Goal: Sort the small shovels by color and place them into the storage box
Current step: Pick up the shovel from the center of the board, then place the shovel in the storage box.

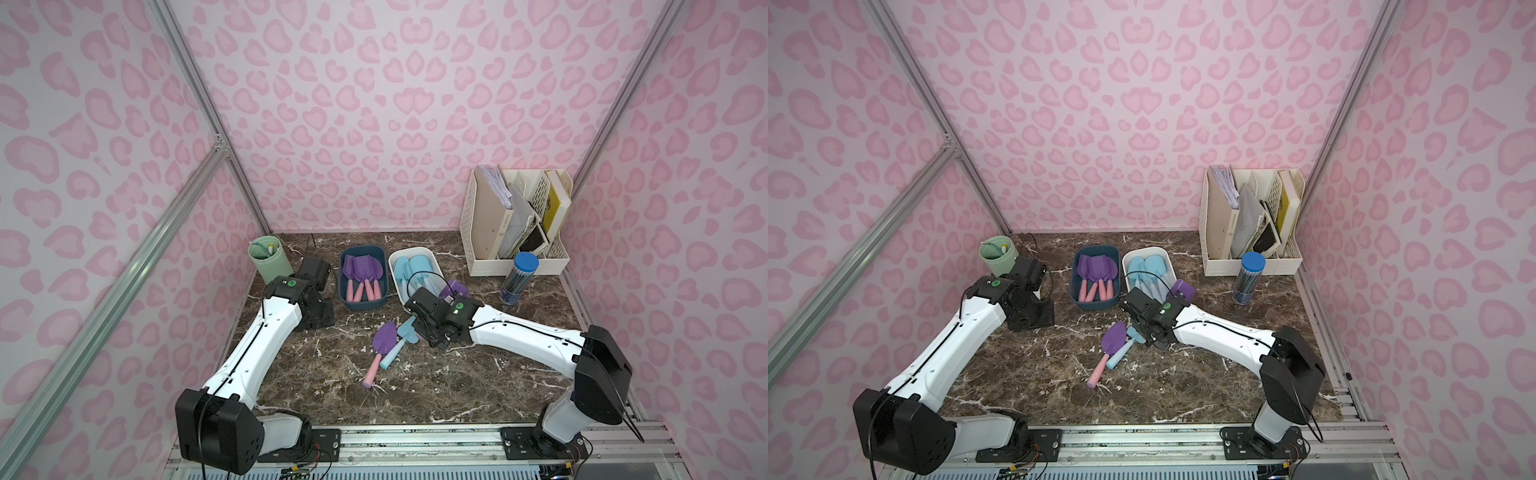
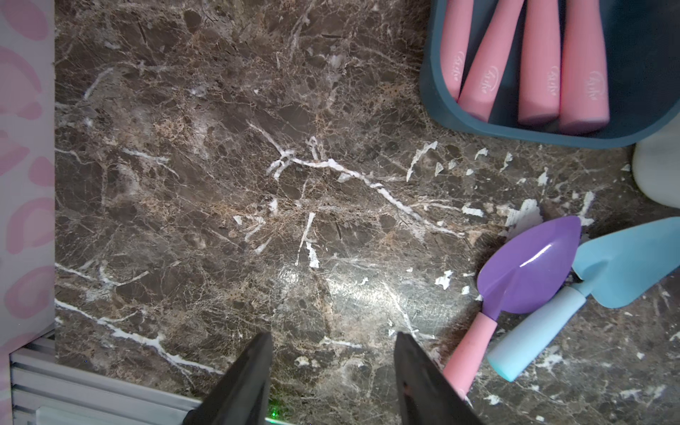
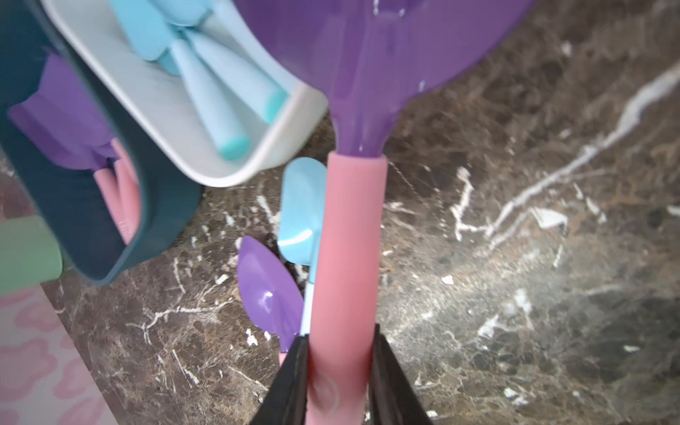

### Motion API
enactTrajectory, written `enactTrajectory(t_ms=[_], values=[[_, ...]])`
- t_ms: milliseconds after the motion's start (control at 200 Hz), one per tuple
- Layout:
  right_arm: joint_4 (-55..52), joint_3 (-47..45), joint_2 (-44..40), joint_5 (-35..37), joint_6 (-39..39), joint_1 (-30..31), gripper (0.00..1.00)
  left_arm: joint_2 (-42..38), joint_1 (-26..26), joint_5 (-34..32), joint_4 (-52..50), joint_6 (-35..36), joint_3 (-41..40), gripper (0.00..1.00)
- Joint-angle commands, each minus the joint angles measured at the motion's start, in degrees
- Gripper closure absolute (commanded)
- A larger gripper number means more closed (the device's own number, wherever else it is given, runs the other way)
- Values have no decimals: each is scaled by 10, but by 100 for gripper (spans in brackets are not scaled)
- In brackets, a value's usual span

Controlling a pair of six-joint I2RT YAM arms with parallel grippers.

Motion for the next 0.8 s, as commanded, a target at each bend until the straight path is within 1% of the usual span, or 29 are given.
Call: enactTrajectory(t_ms=[0,60,190,310,405,595,670,795], values=[[-78,85,38,29,-168,-4,91,3,2,-5,-16,-2,11,42],[-99,145,72,17,-231,-7,92,2,1,-5,-18,-3,14,42],[-158,281,167,-40,-362,-18,96,-4,2,-9,-25,-3,18,42],[-227,408,257,-68,-440,-21,99,-10,5,-17,-33,1,19,42],[-239,470,297,-80,-478,-24,99,-15,9,-20,-38,3,19,42],[-196,528,336,-124,-532,-53,96,-29,15,-18,-42,2,16,42],[-190,567,353,-148,-540,-65,96,-32,16,-18,-45,1,14,42],[-209,659,425,-155,-542,-75,96,-37,16,-18,-48,1,11,42]])
